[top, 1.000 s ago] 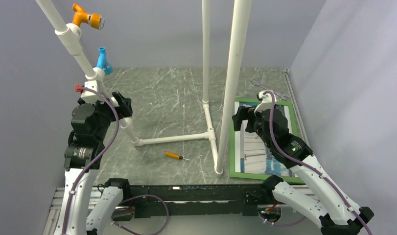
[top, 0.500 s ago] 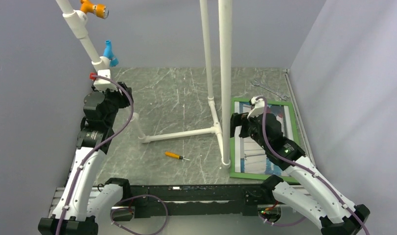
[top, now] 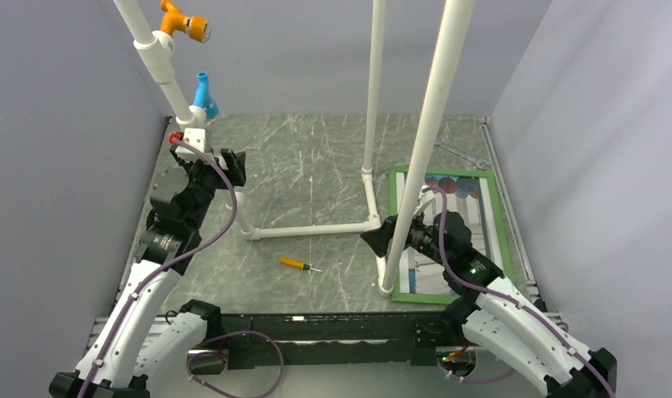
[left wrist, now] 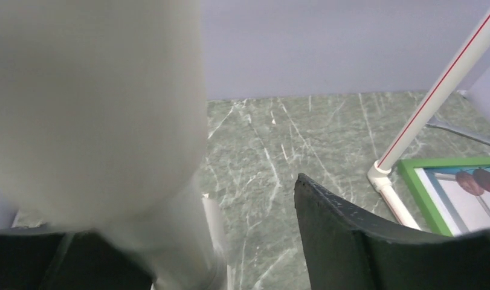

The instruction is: Take the photo out of the frame

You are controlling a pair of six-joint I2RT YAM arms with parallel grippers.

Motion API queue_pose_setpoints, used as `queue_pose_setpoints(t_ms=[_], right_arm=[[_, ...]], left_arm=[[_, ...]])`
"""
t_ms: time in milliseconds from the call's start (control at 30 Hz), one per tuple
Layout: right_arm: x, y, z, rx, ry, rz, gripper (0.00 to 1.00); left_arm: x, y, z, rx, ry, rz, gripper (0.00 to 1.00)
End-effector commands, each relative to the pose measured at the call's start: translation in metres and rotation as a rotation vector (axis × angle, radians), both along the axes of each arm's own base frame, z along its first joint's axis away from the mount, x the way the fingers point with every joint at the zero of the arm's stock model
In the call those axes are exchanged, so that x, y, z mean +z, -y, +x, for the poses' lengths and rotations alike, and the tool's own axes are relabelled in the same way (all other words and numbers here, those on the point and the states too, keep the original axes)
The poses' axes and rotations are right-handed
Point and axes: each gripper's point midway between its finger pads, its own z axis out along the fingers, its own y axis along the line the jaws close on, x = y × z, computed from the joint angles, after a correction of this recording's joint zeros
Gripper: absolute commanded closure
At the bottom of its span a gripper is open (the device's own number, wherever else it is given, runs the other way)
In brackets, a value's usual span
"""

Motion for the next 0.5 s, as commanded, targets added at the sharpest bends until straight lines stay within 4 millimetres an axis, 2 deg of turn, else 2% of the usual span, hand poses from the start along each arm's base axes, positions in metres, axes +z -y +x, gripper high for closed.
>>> queue_pose_setpoints(t_ms=[0, 100, 167, 300, 467], right_arm=[[0.006, -0.004, 0.014, -0.035, 0.010, 0.004, 0.00], [0.005, 0.006, 0.025, -0.118, -0.019, -0.023, 0.00], [0.006, 0.013, 0.029, -0.175, -0.041, -0.036, 0.00], [0.004, 0.021, 0.033, -0.222, -0.072, -0.082, 0.00], [-0.001, 0.024, 0.032, -0.234, -0.094, -0.097, 0.00]], left_arm=[[0.038, 0.011, -0.003, -0.049, 0.113, -0.029, 0.19], [0.034, 0.012, -0.006, -0.062, 0.088, -0.026, 0.12], [0.035, 0.016, -0.009, -0.086, 0.081, -0.029, 0.02], [0.034, 0.022, -0.017, -0.127, 0.040, -0.027, 0.00], [0.031, 0.018, -0.032, -0.127, -0.003, -0.035, 0.01]])
